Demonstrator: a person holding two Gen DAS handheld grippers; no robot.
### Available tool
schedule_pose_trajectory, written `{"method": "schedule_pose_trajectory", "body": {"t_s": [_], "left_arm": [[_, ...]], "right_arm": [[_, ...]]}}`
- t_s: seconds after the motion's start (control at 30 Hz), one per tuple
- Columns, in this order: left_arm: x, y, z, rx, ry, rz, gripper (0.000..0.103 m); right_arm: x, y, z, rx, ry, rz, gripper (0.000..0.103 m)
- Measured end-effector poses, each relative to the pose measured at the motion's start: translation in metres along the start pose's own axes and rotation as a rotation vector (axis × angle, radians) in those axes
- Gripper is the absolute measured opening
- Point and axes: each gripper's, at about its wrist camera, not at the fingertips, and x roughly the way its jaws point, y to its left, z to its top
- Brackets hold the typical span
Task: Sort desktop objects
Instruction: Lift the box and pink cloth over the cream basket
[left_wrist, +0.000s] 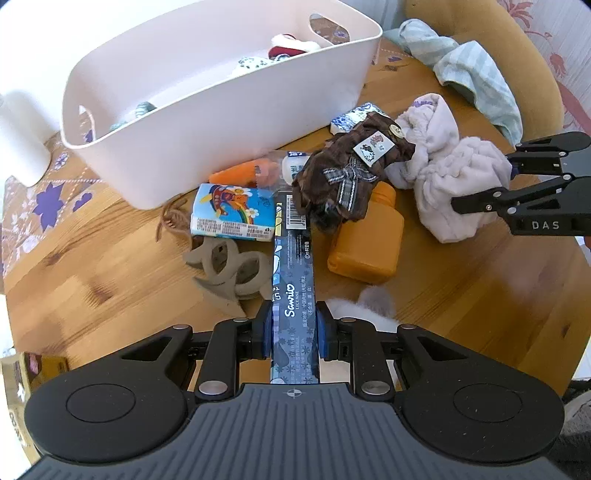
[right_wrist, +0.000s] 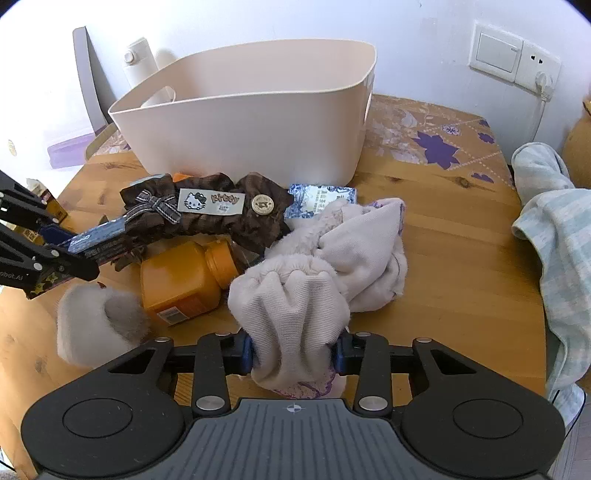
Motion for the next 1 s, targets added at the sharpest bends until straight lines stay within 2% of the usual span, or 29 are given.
{"method": "schedule_pose_trajectory", "body": {"t_s": [0.33,0.57,1.0], "left_arm": [[-0.02,0.006,-0.005,-0.075,-0.065,-0.013,0.023],[-0.015,0.012,-0.011,-0.103,-0.064,-0.002,0.023],[-0.056,0.011,-0.01,-0.148,-0.2,-0.027,0.023]], "right_arm": [[-0.022,0.002,0.008,-0.017,-0.065,0.013,0.034],[-0.032,-0.006,0.019,0.001,-0.102,-0.002,0.034],[-0.054,-0.012,0.031,0.025,-0.159,0.004,0.034]]}}
